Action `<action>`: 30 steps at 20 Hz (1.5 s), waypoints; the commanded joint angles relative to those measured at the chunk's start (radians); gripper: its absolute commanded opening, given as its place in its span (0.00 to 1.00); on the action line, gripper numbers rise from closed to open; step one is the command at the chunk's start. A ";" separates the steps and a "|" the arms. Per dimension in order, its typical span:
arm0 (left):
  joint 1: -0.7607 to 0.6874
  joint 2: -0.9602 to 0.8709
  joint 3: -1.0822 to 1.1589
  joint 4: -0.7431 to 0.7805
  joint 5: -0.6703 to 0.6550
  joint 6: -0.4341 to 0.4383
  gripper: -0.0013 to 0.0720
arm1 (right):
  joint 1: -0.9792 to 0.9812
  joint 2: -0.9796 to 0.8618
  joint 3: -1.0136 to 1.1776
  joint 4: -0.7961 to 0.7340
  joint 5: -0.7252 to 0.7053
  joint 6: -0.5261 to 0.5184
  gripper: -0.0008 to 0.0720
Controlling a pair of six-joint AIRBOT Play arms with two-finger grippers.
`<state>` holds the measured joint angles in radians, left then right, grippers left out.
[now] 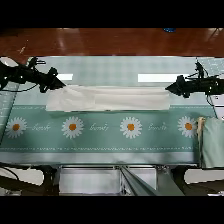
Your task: Fold the shirts.
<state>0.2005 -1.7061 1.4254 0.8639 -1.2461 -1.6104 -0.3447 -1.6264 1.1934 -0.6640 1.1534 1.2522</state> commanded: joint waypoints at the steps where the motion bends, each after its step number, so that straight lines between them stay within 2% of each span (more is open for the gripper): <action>1: -0.014 -0.126 0.121 0.007 -0.039 -0.026 0.04 | 0.013 -0.092 0.078 0.005 -0.017 0.034 0.04; 2: -0.014 -0.144 0.121 0.007 -0.059 -0.025 0.09 | 0.012 -0.100 0.078 0.002 -0.026 0.034 0.20; 3: -0.016 -0.160 0.121 0.008 -0.090 -0.024 0.41 | 0.012 -0.104 0.078 -0.002 -0.035 0.034 0.55; 4: -0.018 -0.173 0.121 0.009 -0.135 -0.001 0.70 | 0.012 -0.103 0.078 -0.005 -0.040 0.034 0.58; 7: 0.020 -0.154 0.121 0.037 -0.201 0.010 0.71 | -0.030 -0.080 0.098 -0.008 -0.007 0.071 0.58; 10: 0.089 -0.021 0.121 0.126 -0.194 0.039 0.71 | -0.135 -0.006 0.108 -0.077 0.068 0.077 0.58; 12: 0.107 0.112 0.111 0.214 -0.138 0.078 0.71 | -0.183 0.045 0.101 -0.244 0.097 0.113 0.58; 14: 0.095 0.280 0.030 0.256 -0.011 0.077 0.71 | -0.187 0.079 0.045 -0.335 0.079 0.139 0.58; 18: -0.036 0.647 -0.344 0.255 0.202 0.084 0.71 | -0.134 0.085 -0.108 -0.192 -0.050 0.106 0.58; 21: -0.157 0.811 -0.548 0.255 0.298 0.075 0.71 | -0.064 0.047 -0.116 -0.125 -0.112 0.097 0.58; 24: -0.241 0.829 -0.585 0.254 0.297 0.054 0.71 | -0.016 -0.017 -0.116 -0.098 -0.114 0.110 0.58; 29: -0.320 0.803 -0.585 0.235 0.373 0.054 0.71 | 0.090 -0.050 -0.115 -0.019 -0.117 0.071 0.57; 30: -0.329 0.794 -0.585 0.217 0.385 0.054 0.71 | 0.110 -0.051 -0.115 -0.018 -0.122 0.071 0.49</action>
<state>-0.0875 -0.9070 0.8528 1.1088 -0.9112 -1.5532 -0.2932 -1.6634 1.0794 -0.7094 1.0492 1.3327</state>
